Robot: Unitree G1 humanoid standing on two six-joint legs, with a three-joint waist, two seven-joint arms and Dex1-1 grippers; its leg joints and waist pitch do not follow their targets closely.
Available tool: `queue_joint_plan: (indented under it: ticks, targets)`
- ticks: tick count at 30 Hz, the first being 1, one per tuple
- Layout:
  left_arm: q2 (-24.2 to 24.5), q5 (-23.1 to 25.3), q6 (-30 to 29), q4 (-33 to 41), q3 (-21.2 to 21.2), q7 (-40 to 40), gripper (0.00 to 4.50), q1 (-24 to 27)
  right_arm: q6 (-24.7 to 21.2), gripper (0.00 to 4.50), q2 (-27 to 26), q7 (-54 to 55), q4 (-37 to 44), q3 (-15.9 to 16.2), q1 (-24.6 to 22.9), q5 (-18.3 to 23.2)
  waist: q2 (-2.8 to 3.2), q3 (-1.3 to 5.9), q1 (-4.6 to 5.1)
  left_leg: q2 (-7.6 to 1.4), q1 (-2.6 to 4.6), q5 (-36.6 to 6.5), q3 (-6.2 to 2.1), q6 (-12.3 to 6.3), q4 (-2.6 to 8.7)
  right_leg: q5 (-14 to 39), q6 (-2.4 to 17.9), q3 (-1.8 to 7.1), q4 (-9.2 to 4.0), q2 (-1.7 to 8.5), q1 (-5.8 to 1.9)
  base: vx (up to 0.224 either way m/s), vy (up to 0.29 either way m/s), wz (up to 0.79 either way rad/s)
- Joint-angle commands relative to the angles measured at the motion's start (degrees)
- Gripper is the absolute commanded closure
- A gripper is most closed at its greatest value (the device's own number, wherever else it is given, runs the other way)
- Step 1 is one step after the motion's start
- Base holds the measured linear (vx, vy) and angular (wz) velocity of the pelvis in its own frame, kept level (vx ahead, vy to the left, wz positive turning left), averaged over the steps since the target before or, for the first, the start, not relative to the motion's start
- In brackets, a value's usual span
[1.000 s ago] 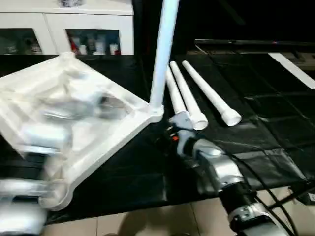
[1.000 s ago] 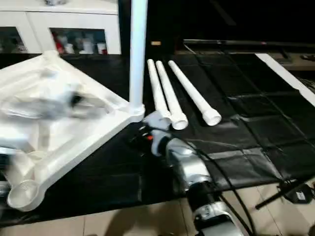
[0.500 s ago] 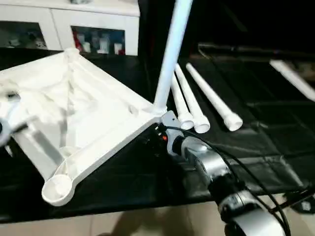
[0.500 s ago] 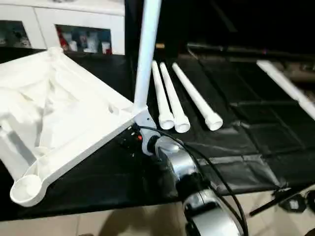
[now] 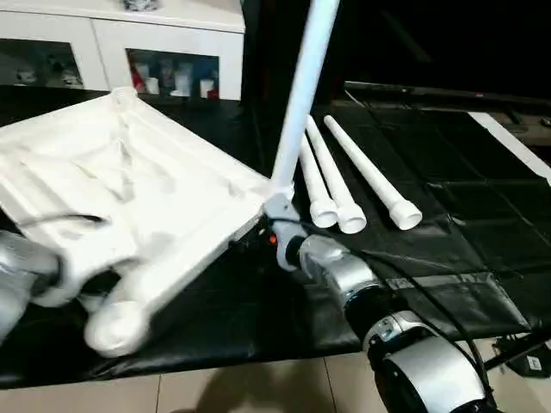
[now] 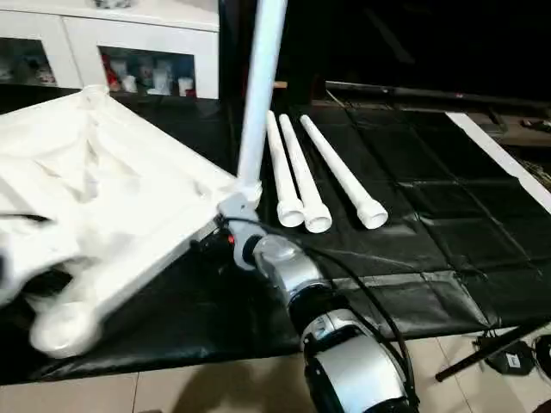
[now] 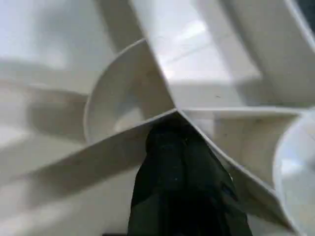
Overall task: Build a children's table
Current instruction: Rotate table base
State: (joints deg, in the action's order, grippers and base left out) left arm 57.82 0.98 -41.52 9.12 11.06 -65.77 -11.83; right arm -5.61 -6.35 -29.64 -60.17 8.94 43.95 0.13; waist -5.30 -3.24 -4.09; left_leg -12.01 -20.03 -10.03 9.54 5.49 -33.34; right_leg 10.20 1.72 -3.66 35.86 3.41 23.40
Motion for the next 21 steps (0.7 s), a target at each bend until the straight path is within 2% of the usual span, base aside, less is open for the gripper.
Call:
queue_joint_plan:
  ticks: [1, 6, 10, 11, 12, 13, 14, 15, 16, 17, 18, 19, 20, 21]
  targets:
    - [-2.0, -6.1, -0.5, 6.6, 2.7, -5.2, 4.46, 0.9, 1.2, 0.0, -0.9, 0.4, -1.7, -0.1, 1.9, -0.1, 2.58, 3.09, 0.32, -1.24, 0.59, -18.6, -0.38, 4.95, 4.54, 15.3, 10.4, 3.12, -3.87, 4.17, -2.2, 0.0, 0.0, 0.0]
    - [-4.4, -9.7, -1.8, 10.3, 2.4, -6.2, 4.46, 0.5, 2.0, 0.0, -2.1, 0.0, -2.8, -0.1, 2.9, 0.1, 2.33, 3.17, 1.37, -1.15, 0.13, -17.7, -0.4, 4.69, 4.32, 15.4, 10.2, 3.12, -3.8, 4.16, -2.42, 0.0, 0.0, 0.0]
    - [-7.7, -9.1, -1.3, 9.7, 3.1, -3.9, 4.46, -1.5, 2.8, 0.0, -2.7, -0.1, -3.7, -0.2, 3.5, 0.0, 2.32, 3.31, 1.86, -1.05, -0.03, -16.0, -0.24, 4.16, 4.09, 13.6, 10.6, 3.11, -3.7, 3.93, -2.56, 0.0, 0.0, 0.0]
    - [-10.5, -5.5, 1.6, 5.6, 4.0, 0.3, 4.46, -3.9, 3.2, 0.0, -2.9, -0.1, -4.2, -0.4, 3.9, -0.1, 2.4, 3.36, 1.83, -1.06, 0.02, -15.2, -0.13, 3.81, 4.05, 12.4, 10.8, 3.09, -3.7, 3.76, -2.45, 0.0, 0.0, 0.0]
    - [-11.0, -4.7, 2.1, 4.6, 4.2, 1.2, 4.46, -4.4, 3.3, 0.0, -2.9, 0.0, -4.3, -0.5, 4.0, -0.2, 2.47, 3.37, 1.71, -1.0, 0.18, -15.5, -0.09, 3.8, 3.95, 12.4, 10.7, 3.03, -3.72, 3.68, -2.33, 0.0, 0.0, 0.0]
    - [-11.6, -3.6, 2.9, 3.2, 4.3, 2.4, 4.46, -5.1, 3.4, 0.0, -3.0, 0.0, -4.4, -0.6, 4.1, -0.2, 2.45, 3.38, 1.73, -1.04, -0.01, -15.6, -0.19, 3.8, 4.03, 12.5, 10.6, 3.04, -3.69, 3.75, -2.55, 0.0, 0.0, 0.0]
    - [-14.1, -0.5, 4.9, -2.0, 4.3, 7.3, 4.46, -7.8, 3.7, 0.0, -2.8, 0.4, -4.5, -0.8, 4.2, -0.3, 2.57, 3.42, 1.77, -1.0, -0.13, -15.7, -0.25, 3.85, 4.02, 12.7, 10.5, 3.02, -3.64, 3.76, -2.67, 0.0, 0.0, 0.0]
    - [-15.5, 1.4, 6.0, -5.2, 4.3, 10.4, 4.46, -9.6, 4.0, 0.0, -2.7, 0.7, -4.5, -1.0, 4.3, -0.3, 2.54, 3.39, 1.63, -1.0, 0.2, -16.7, -0.18, 3.95, 3.9, 14.1, 10.0, 3.04, -3.87, 3.79, -2.41, 0.0, 0.0, 0.0]
    - [-16.7, 3.2, 7.4, -8.6, 4.3, 13.8, 4.46, -11.3, 4.5, 0.0, -2.5, 1.0, -4.5, -1.2, 4.4, -0.3, 2.63, 3.46, 1.6, -0.99, 0.05, -16.8, -0.32, 3.99, 3.96, 14.8, 9.6, 3.0, -3.92, 3.82, -2.59, 0.0, 0.0, 0.0]
    - [-16.7, 3.2, 7.4, -8.6, 4.3, 13.8, 4.46, -11.3, 4.5, 0.0, -2.5, 1.0, -4.5, -1.2, 4.4, -0.3, 2.53, 3.46, 1.65, -0.92, 0.02, -16.8, -0.28, 3.84, 3.94, 14.9, 9.4, 3.0, -4.0, 3.74, -2.52, 0.0, 0.0, 0.0]
    - [-17.9, 5.5, 9.5, -13.6, 4.3, 18.9, 4.46, -14.2, 5.2, 0.0, -1.8, 1.4, -4.1, -2.5, 5.0, 0.6, 2.98, 3.57, 1.57, -0.96, -0.06, -16.7, -0.49, 3.96, 3.97, 14.3, 9.5, 2.99, -3.75, 3.83, -2.72, 0.0, 0.0, 0.0]
    - [-18.1, 5.8, 9.8, -14.6, 4.3, 19.9, 4.46, -14.8, 5.3, 0.0, -1.6, 1.4, -3.9, -2.8, 5.1, 0.9, 2.75, 3.68, 1.37, -1.03, 0.34, -16.7, -0.34, 3.8, 3.8, 13.7, 9.4, 3.0, -3.83, 3.76, -2.46, 0.0, 0.0, 0.0]
    - [-18.1, 5.9, 9.8, -14.8, 4.3, 20.1, 4.46, -14.9, 5.3, 0.0, -1.6, 1.4, -3.9, -2.9, 5.1, 0.9, 2.84, 3.7, 1.46, -1.01, 0.11, -16.3, -0.46, 3.77, 3.89, 12.9, 9.7, 2.96, -3.62, 3.71, -2.65, 0.0, 0.0, 0.0]
    - [-18.6, 6.4, 11.1, -16.8, 4.2, 21.8, 4.46, -16.0, 5.7, 0.0, -0.8, 1.5, -3.2, -3.5, 5.4, 1.2, 3.03, 3.68, 1.33, -0.98, 0.26, -16.4, -0.38, 3.54, 3.86, 12.4, 9.9, 2.93, -3.78, 3.68, -2.51, 0.0, 0.0, 0.0]
